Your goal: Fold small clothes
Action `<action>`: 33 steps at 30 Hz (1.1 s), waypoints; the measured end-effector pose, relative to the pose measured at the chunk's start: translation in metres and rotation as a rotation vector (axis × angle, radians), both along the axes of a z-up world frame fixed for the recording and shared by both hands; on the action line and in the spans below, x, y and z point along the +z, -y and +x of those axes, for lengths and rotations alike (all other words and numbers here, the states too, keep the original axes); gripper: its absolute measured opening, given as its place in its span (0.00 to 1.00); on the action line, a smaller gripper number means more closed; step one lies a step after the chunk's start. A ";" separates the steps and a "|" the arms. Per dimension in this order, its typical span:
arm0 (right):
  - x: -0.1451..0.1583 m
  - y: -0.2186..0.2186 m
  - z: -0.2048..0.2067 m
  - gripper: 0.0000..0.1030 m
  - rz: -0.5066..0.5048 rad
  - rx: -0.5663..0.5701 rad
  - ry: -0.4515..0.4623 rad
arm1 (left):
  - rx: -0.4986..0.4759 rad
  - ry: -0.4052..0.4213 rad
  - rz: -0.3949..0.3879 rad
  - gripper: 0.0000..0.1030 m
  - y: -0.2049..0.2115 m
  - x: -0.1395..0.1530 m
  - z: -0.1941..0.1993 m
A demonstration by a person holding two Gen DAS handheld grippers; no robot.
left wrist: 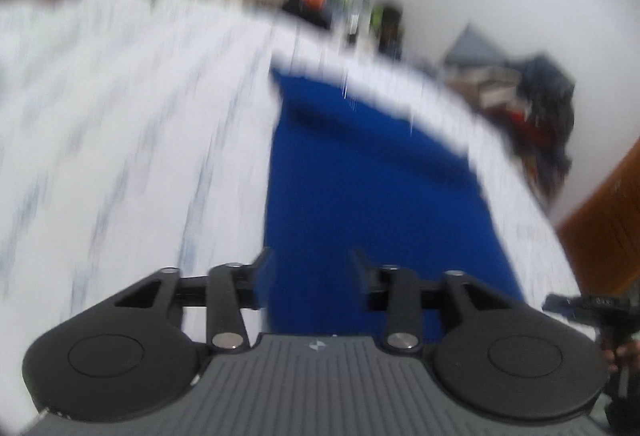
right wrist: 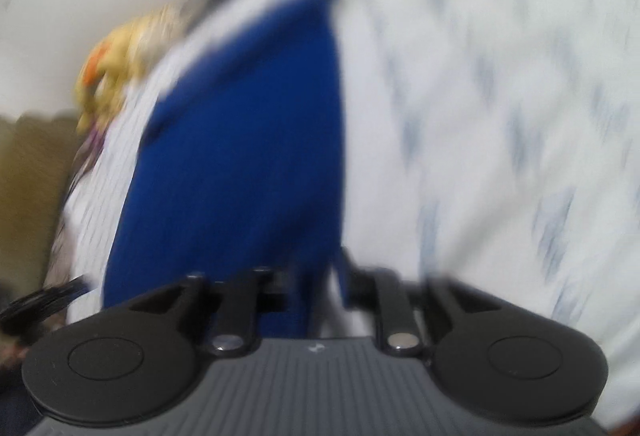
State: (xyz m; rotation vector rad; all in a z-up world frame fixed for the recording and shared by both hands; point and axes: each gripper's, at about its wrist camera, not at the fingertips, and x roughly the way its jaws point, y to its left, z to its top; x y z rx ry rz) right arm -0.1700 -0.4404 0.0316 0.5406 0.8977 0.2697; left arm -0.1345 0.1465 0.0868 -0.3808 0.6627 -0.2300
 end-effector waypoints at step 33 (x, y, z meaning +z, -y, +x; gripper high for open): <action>-0.030 -0.139 0.161 0.89 -0.539 -0.024 0.296 | -0.020 0.036 0.373 1.00 0.123 -0.069 0.132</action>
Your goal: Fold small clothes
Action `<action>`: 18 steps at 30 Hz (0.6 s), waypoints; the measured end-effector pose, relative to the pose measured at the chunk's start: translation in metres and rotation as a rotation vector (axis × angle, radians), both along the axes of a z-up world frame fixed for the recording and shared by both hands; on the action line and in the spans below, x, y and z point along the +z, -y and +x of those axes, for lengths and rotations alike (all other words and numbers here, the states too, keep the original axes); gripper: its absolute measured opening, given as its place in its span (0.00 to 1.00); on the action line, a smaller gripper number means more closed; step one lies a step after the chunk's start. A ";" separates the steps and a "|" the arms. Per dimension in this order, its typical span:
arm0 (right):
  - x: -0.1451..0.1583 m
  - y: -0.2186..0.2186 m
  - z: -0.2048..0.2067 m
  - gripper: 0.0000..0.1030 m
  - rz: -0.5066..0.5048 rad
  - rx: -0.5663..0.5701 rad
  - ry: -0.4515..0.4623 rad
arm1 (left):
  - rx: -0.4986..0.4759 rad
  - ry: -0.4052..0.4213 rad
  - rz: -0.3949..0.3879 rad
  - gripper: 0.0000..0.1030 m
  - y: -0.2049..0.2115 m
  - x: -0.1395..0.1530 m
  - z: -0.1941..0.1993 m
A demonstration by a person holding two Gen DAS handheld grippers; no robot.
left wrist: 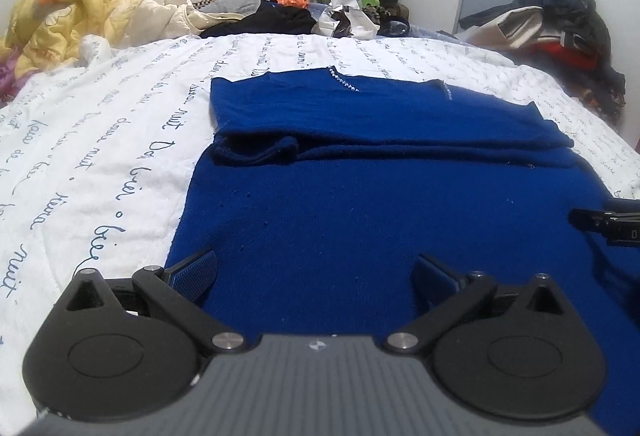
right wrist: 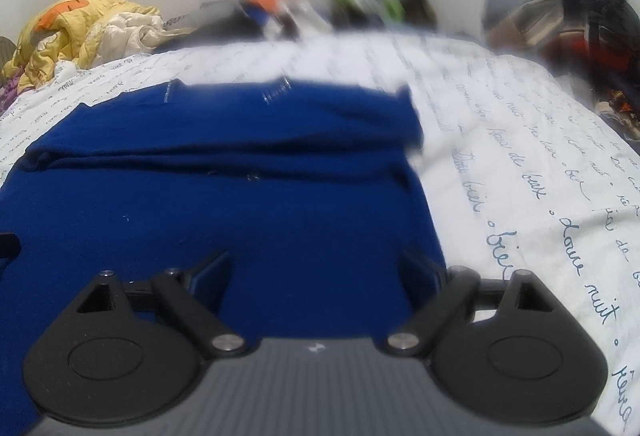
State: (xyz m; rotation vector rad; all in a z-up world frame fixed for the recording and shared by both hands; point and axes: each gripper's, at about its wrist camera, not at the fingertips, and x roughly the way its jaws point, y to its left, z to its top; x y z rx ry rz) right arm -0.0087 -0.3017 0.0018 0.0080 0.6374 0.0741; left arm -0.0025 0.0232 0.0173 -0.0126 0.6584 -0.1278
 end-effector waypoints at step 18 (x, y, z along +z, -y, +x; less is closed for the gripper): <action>0.000 0.004 -0.001 0.92 -0.001 -0.023 -0.002 | 0.014 0.005 -0.015 1.00 -0.004 0.000 -0.004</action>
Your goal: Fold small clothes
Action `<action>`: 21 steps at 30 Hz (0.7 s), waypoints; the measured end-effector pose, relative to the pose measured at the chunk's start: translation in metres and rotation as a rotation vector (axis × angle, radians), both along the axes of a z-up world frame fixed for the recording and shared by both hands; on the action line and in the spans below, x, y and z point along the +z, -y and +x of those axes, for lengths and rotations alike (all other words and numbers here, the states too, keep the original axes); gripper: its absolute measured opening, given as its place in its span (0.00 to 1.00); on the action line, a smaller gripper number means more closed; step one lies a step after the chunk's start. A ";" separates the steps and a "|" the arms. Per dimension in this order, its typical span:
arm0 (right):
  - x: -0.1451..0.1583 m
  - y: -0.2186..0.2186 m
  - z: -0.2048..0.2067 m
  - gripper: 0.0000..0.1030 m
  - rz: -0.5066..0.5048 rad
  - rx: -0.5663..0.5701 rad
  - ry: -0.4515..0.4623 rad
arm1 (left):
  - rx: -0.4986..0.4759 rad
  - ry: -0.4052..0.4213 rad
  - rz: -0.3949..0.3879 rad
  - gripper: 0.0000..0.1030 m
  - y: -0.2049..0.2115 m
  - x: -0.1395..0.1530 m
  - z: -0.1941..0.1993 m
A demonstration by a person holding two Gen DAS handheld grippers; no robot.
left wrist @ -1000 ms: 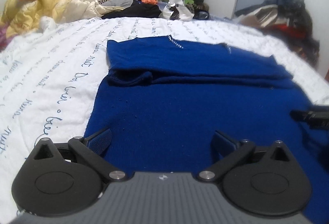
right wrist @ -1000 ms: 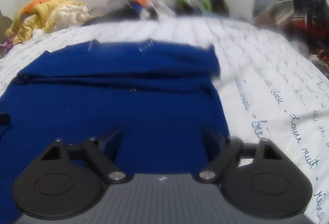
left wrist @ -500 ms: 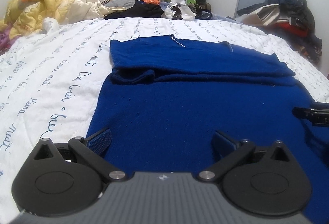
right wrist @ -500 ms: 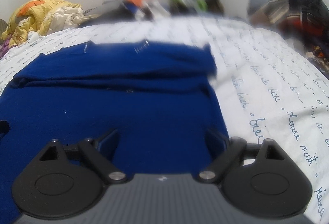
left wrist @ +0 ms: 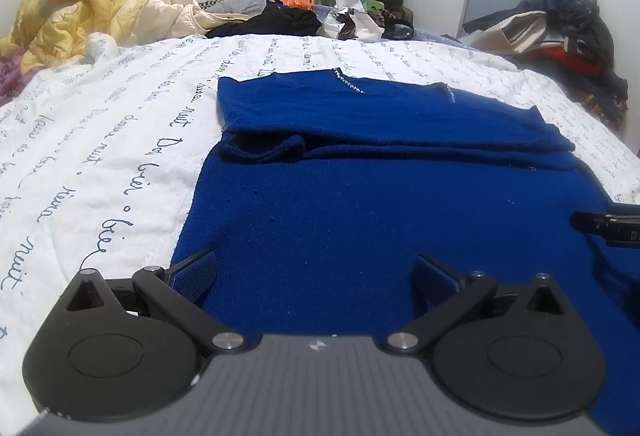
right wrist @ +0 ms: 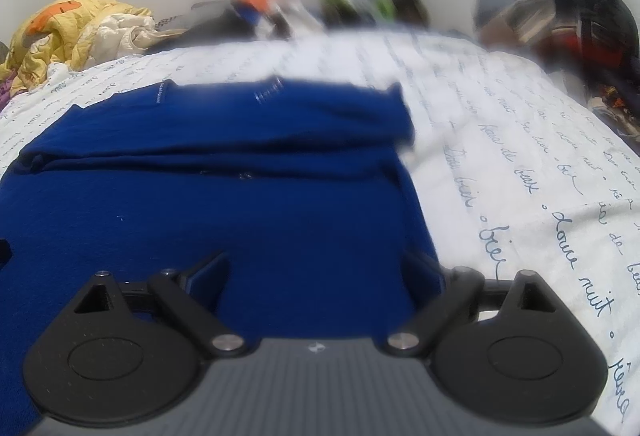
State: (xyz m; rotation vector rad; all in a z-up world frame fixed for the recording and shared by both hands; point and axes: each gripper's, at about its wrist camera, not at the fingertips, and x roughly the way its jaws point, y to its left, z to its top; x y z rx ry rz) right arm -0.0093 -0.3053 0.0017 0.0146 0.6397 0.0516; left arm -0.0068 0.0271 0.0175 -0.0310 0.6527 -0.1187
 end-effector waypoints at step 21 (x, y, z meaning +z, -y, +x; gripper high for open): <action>0.000 0.001 0.000 0.93 0.002 0.000 0.000 | 0.001 0.000 -0.007 1.00 0.001 0.001 0.001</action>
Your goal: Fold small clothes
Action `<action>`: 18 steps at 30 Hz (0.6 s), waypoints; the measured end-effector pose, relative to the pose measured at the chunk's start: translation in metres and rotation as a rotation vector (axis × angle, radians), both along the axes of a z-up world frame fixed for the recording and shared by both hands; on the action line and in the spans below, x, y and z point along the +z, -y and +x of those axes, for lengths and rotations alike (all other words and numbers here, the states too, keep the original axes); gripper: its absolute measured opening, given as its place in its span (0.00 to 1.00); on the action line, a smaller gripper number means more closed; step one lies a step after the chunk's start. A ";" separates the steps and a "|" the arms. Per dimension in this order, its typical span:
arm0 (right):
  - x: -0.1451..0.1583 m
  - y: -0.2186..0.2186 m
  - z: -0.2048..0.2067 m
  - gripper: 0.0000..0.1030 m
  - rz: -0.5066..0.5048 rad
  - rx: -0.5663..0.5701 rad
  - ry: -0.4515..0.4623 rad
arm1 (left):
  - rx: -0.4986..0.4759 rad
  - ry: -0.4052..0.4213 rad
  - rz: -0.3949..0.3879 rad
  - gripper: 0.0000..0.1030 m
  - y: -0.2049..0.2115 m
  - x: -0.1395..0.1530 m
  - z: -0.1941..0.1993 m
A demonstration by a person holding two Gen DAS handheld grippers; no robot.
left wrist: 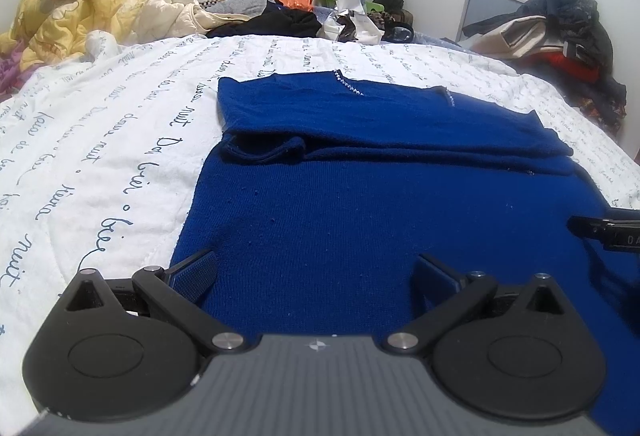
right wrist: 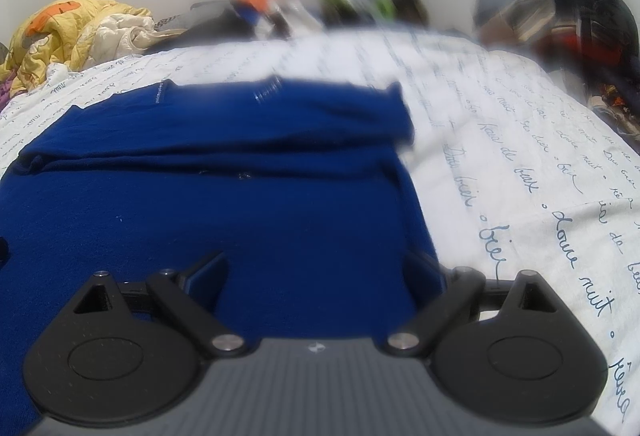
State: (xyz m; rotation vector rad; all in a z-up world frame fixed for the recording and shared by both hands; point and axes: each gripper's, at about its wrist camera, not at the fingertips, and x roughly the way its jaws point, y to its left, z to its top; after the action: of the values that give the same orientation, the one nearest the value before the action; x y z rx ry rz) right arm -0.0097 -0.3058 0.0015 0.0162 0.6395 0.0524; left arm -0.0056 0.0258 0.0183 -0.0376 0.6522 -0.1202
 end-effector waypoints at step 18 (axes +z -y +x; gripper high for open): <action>-0.001 0.000 0.001 1.00 -0.001 -0.014 -0.012 | 0.005 -0.014 0.074 1.00 0.011 -0.001 0.002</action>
State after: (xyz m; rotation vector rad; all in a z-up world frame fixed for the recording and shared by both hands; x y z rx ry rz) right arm -0.0088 -0.3059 0.0006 0.0201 0.6509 0.0386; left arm -0.0032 0.0150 0.0169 0.0314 0.6703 -0.0909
